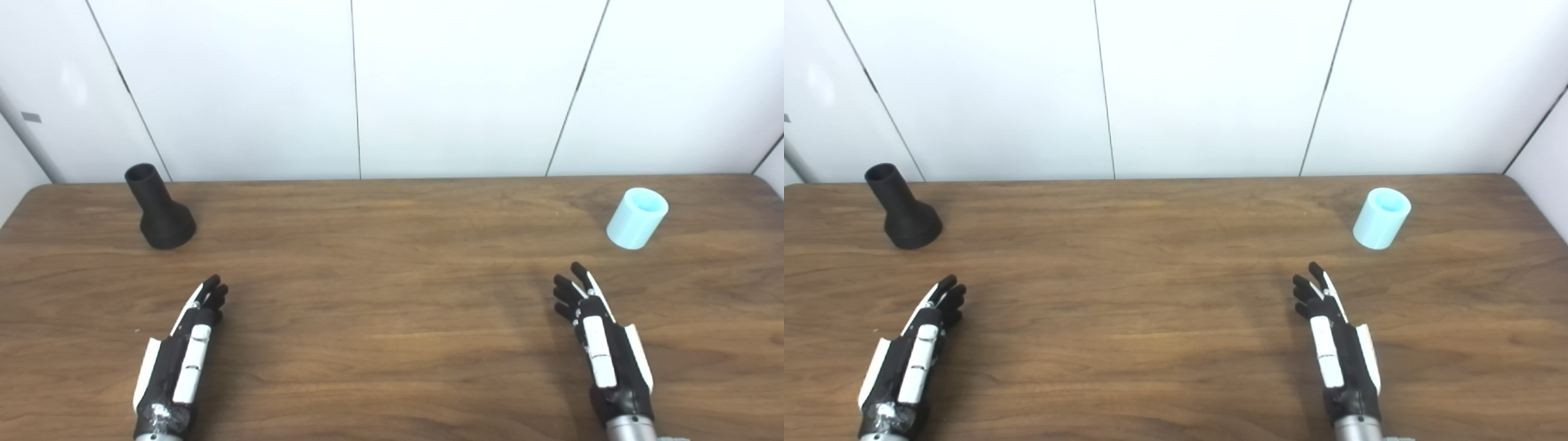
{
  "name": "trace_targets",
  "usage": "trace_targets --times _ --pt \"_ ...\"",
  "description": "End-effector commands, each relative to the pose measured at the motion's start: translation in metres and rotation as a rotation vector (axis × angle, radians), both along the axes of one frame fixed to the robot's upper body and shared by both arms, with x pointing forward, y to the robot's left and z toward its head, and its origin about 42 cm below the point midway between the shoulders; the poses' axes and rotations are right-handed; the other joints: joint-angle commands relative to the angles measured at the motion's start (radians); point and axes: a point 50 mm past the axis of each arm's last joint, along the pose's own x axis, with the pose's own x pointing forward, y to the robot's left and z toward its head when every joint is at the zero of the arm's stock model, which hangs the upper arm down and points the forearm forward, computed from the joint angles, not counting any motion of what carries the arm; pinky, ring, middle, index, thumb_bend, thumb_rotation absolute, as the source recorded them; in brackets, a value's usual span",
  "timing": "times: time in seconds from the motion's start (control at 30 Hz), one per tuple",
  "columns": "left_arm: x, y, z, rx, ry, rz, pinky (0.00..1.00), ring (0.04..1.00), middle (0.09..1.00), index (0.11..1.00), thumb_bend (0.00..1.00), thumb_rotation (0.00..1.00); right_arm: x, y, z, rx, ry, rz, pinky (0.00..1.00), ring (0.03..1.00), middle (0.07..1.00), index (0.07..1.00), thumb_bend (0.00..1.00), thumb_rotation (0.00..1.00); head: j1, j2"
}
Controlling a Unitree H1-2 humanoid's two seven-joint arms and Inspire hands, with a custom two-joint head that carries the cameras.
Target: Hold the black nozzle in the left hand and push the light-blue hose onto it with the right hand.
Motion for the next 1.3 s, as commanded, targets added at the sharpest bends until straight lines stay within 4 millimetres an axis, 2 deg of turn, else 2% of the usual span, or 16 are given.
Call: trace_targets --times 0.0,0.17,0.23,0.27,0.37,0.43,0.47,0.63,0.77,0.8,0.93,1.0,1.1,1.17,1.27 --pt "-0.006 0.005 -0.004 0.011 0.039 0.013 0.96 0.947 0.922 0.941 0.39 0.86 -0.008 0.004 -0.003 0.004 0.021 0.024 0.84 0.882 0.877 0.934 0.5 1.0 0.0 0.0" --pt "-0.007 0.004 -0.005 0.01 0.037 0.013 0.95 0.942 0.918 0.937 0.39 0.85 -0.009 0.003 -0.003 -0.004 0.017 0.023 0.84 0.878 0.875 0.934 0.51 1.0 0.025 -0.003" --pt "-0.007 0.002 -0.006 0.02 0.039 0.011 0.95 0.943 0.917 0.935 0.39 0.85 -0.01 0.0 -0.004 -0.005 0.016 0.022 0.84 0.877 0.874 0.935 0.51 1.0 0.074 -0.02" --pt "-0.008 0.002 -0.006 0.024 0.04 0.01 0.95 0.943 0.917 0.932 0.39 0.86 -0.01 -0.001 -0.004 -0.005 0.016 0.021 0.84 0.877 0.874 0.935 0.49 1.0 0.074 -0.02" --pt "-0.008 -0.002 -0.009 0.034 0.045 0.009 0.95 0.942 0.915 0.928 0.38 0.86 -0.011 -0.005 -0.007 -0.005 0.018 0.02 0.84 0.879 0.876 0.937 0.48 1.0 0.119 -0.044" --pt "-0.009 -0.006 -0.012 0.036 0.054 0.01 0.95 0.942 0.913 0.926 0.39 0.85 -0.011 -0.01 -0.011 0.0 0.019 0.022 0.86 0.886 0.88 0.939 0.49 1.0 0.167 -0.074" --pt "-0.009 -0.008 -0.013 0.037 0.057 0.01 0.95 0.939 0.911 0.925 0.4 0.85 -0.011 -0.012 -0.013 -0.001 0.018 0.024 0.87 0.892 0.883 0.94 0.5 1.0 0.167 -0.074" --pt "-0.011 -0.018 -0.019 0.019 0.068 0.01 0.95 0.932 0.9 0.917 0.4 0.81 -0.011 -0.02 -0.019 0.0 0.019 0.024 0.89 0.912 0.895 0.946 0.55 1.0 0.267 -0.134" --pt "-0.013 -0.023 -0.024 0.004 0.075 0.005 0.96 0.943 0.906 0.92 0.44 0.75 -0.012 -0.025 -0.023 0.019 0.025 0.035 0.92 0.926 0.9 0.961 0.51 1.0 0.297 -0.159" --pt "-0.013 -0.025 -0.025 0.007 0.077 0.002 0.96 0.942 0.907 0.923 0.44 0.75 -0.012 -0.026 -0.025 0.025 0.028 0.038 0.93 0.93 0.903 0.965 0.52 1.0 0.311 -0.177" --pt "-0.013 -0.028 -0.024 0.034 0.084 0.0 0.99 0.95 0.919 0.94 0.42 0.74 -0.011 -0.028 -0.026 0.038 0.028 0.048 0.93 0.929 0.905 0.959 0.55 1.0 0.315 -0.19" --pt "-0.013 -0.03 -0.024 0.06 0.084 0.008 0.99 0.95 0.916 0.94 0.4 0.68 -0.011 -0.028 -0.026 0.038 0.027 0.047 0.92 0.923 0.903 0.955 0.55 1.0 0.315 -0.19" --pt "-0.014 -0.031 -0.022 0.115 0.084 0.04 0.95 0.933 0.905 0.927 0.44 0.5 -0.011 -0.029 -0.026 0.038 0.032 0.045 0.92 0.924 0.9 0.954 0.57 1.0 0.315 -0.187" --pt "-0.014 -0.032 -0.022 0.142 0.073 0.069 0.9 0.903 0.888 0.921 0.51 0.3 -0.011 -0.03 -0.027 0.031 0.034 0.043 0.92 0.919 0.898 0.955 0.58 1.0 0.316 -0.184" --pt "-0.014 -0.034 -0.022 0.179 0.063 0.1 0.88 0.888 0.88 0.921 0.6 0.18 -0.012 -0.03 -0.026 0.027 0.03 0.047 0.91 0.918 0.897 0.955 0.58 1.0 0.319 -0.181"
